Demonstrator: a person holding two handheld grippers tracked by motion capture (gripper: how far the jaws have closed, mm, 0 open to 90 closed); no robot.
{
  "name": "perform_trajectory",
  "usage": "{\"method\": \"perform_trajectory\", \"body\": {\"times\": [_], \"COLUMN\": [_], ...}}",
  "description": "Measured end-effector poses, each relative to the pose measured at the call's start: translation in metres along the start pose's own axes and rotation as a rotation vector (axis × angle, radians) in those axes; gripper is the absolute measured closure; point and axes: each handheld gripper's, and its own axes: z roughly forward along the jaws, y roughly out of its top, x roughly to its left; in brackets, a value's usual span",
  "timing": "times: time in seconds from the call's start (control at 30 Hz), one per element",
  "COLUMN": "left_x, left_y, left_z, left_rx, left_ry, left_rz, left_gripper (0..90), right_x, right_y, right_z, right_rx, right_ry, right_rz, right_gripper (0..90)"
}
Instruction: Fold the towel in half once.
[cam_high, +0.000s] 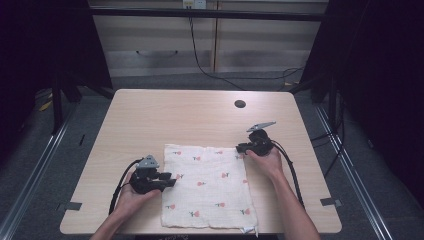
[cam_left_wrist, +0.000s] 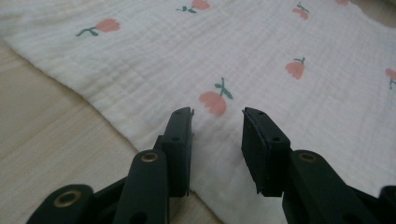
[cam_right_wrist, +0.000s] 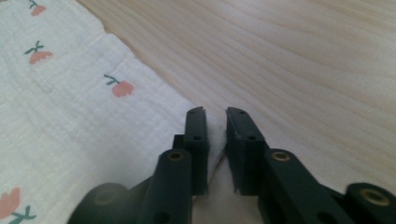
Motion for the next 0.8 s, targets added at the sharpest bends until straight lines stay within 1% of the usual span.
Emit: {"method": "perform_trajectory", "body": {"times": [0.07, 0.13, 0.2, 0.27, 0.33, 0.37, 0.4, 0.43, 0.47, 0.5, 0.53, 0.57, 0.6, 0.63, 0.7, 0.73, 0.8], "left_x": [0.001, 0.002, 0.004, 0.010, 0.017, 0.021, 0.025, 0.030, 0.033, 0.038, 0.043, 0.043, 0.049, 0.058, 0.068, 0.075, 0.083], "left_y": [0.001, 0.003, 0.006, 0.011, 0.015, 0.015, 0.016, 0.019, 0.021, 0.023, 0.027, 0.027, 0.032, 0.036, 0.041, 0.043, 0.047], "left_z": [0.000, 0.000, -0.003, -0.008, -0.014, -0.017, -0.019, -0.020, -0.022, -0.024, -0.024, -0.024, -0.024, -0.020, -0.014, -0.010, -0.006], "left_rx": [0.001, 0.004, -0.013, -0.027, -0.059, -0.082, -0.089, -0.088, -0.095, -0.120, -0.109, -0.109, -0.107, -0.104, -0.066, -0.056, -0.075], "left_ry": [-0.008, -0.007, -0.001, 0.002, 0.009, 0.015, 0.010, 0.006, 0.024, 0.035, 0.028, 0.028, 0.067, 0.089, 0.107, 0.122, 0.130], "left_rz": [-0.012, -0.013, -0.023, -0.028, -0.040, -0.050, -0.077, -0.088, -0.086, -0.094, -0.101, -0.101, -0.093, -0.099, -0.108, -0.117, -0.145], "left_gripper": [62.8, 59.9, 56.8, 55.2, 53.6, 54.5, 55.7, 54.8, 54.2, 54.7, 55.7, 54.1, 54.1, 54.7, 54.1, 54.1, 54.2], "right_x": [0.000, 0.000, 0.001, 0.001, 0.002, 0.003, 0.004, 0.006, 0.007, 0.009, 0.010, 0.010, 0.011, 0.011, 0.012, 0.012, 0.013], "right_y": [0.000, 0.001, 0.002, 0.003, 0.003, 0.003, 0.003, 0.003, 0.003, 0.003, 0.004, 0.004, 0.004, 0.005, 0.005, 0.005, 0.004], "right_z": [-0.002, -0.004, -0.006, -0.008, -0.010, -0.011, -0.011, -0.011, -0.012, -0.013, -0.014, -0.014, -0.015, -0.017, -0.018, -0.018, -0.017], "right_rx": [-0.012, -0.025, -0.038, -0.049, -0.059, -0.062, -0.064, -0.068, -0.068, -0.070, -0.071, -0.071, -0.069, -0.081, -0.083, -0.081, -0.085], "right_ry": [0.010, 0.016, 0.023, 0.031, 0.034, 0.039, 0.042, 0.046, 0.046, 0.050, 0.055, 0.055, 0.054, 0.060, 0.065, 0.064, 0.068], "right_rz": [0.014, 0.020, 0.021, 0.027, 0.026, 0.026, 0.022, 0.019, 0.010, 0.008, 0.005, 0.005, -0.001, 0.004, 0.005, 0.003, -0.004], "right_gripper": [85.5, 86.3, 86.6, 86.7, 86.8, 86.8, 86.8, 86.8, 86.8, 86.8, 86.7, 86.7, 86.8, 86.8, 86.7, 86.8, 86.7]}}
